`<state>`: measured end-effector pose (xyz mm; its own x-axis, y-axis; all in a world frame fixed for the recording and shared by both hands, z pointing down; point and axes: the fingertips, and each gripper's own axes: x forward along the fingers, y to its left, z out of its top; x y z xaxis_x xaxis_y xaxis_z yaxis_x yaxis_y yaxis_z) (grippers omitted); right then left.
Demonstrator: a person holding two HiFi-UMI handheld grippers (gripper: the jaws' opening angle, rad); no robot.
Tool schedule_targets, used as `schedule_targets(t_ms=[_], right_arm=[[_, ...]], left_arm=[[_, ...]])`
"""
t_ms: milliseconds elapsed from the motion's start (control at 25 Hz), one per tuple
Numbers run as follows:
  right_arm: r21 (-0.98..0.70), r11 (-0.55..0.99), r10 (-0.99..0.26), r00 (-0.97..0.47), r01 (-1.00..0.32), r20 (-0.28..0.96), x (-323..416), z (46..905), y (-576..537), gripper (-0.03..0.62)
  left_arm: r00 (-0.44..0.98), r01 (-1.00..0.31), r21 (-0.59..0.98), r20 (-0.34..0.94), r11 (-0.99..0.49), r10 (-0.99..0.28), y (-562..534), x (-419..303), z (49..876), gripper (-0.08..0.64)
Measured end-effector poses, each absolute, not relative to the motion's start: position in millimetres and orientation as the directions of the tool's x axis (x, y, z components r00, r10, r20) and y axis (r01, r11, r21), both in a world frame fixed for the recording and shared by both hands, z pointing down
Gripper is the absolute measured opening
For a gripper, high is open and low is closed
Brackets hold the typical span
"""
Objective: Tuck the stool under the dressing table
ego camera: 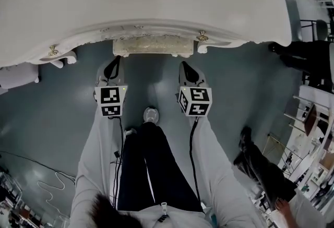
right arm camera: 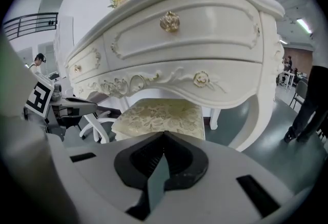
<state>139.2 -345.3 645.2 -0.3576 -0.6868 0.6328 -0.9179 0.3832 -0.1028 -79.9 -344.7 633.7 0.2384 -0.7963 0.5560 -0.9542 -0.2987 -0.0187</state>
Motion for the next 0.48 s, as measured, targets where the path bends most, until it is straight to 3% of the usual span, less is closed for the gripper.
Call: schedule_targets(t_ms=[480], right_arm=[[-0.087,0.350,-0.771,-0.339,-0.933,0.539,127,553,-296,0.002]], left_arm=[[0.304,-0.943,0.022,0.467,-0.333,-0.830,-285,-86,548,0.008]])
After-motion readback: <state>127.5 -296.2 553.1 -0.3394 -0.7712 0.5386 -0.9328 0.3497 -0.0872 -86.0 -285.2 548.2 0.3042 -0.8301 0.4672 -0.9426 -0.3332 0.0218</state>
